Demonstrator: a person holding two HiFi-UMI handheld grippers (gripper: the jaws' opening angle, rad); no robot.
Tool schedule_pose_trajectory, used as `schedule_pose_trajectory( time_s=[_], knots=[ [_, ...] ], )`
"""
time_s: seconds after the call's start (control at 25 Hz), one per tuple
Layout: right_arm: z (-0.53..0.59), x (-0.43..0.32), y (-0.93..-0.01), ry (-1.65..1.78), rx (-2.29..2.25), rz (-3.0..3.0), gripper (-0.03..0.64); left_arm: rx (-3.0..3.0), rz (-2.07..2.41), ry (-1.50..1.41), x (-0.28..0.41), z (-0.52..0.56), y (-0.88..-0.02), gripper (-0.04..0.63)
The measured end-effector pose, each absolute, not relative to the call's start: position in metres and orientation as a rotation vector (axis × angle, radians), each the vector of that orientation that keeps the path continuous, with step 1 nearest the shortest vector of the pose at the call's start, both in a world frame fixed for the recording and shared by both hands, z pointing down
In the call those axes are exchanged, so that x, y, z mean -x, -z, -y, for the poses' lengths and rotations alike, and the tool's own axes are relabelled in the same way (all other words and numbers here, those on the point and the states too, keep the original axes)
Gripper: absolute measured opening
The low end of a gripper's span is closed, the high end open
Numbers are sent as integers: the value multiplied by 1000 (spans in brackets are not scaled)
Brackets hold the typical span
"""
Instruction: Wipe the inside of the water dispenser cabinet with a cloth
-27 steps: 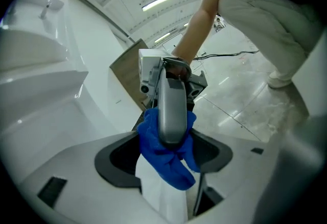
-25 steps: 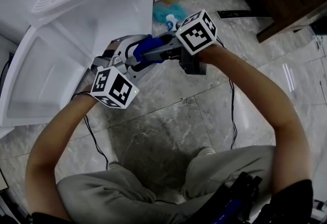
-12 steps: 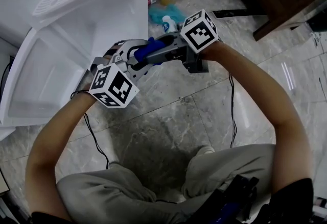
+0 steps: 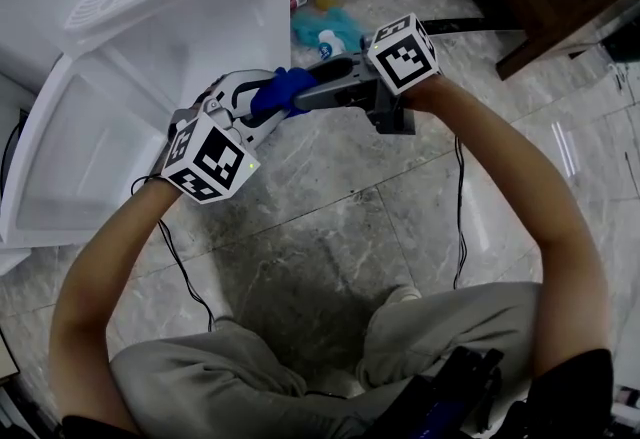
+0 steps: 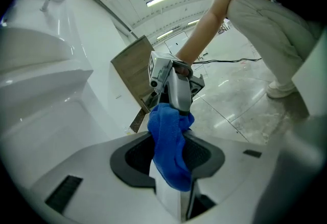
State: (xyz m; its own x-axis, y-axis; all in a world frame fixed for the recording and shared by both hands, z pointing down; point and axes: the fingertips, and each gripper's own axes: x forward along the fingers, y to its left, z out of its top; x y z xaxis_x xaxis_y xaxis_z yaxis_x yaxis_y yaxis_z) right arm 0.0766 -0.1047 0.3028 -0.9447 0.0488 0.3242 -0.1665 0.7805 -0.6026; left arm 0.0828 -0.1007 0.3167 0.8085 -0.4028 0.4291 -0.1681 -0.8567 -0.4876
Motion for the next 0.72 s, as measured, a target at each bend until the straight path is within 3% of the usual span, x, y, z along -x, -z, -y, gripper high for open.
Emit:
schedule_pose_trajectory(
  time_s=[0.2, 0.32, 0.4, 0.72],
  knots=[
    [117, -92, -309, -927, -191, 2652, 198, 2763, -544, 731, -67, 116, -319, 150],
    [127, -102, -309, -845, -270, 2668, 57, 2788, -630, 749, -53, 129, -326, 150],
    [132, -105, -309, -795, -304, 2681, 17, 2829, -697, 741, -44, 137, -328, 150],
    [147, -101, -327, -306, -484, 2537, -2, 2887, -855, 792, -23, 159, -349, 150]
  ],
)
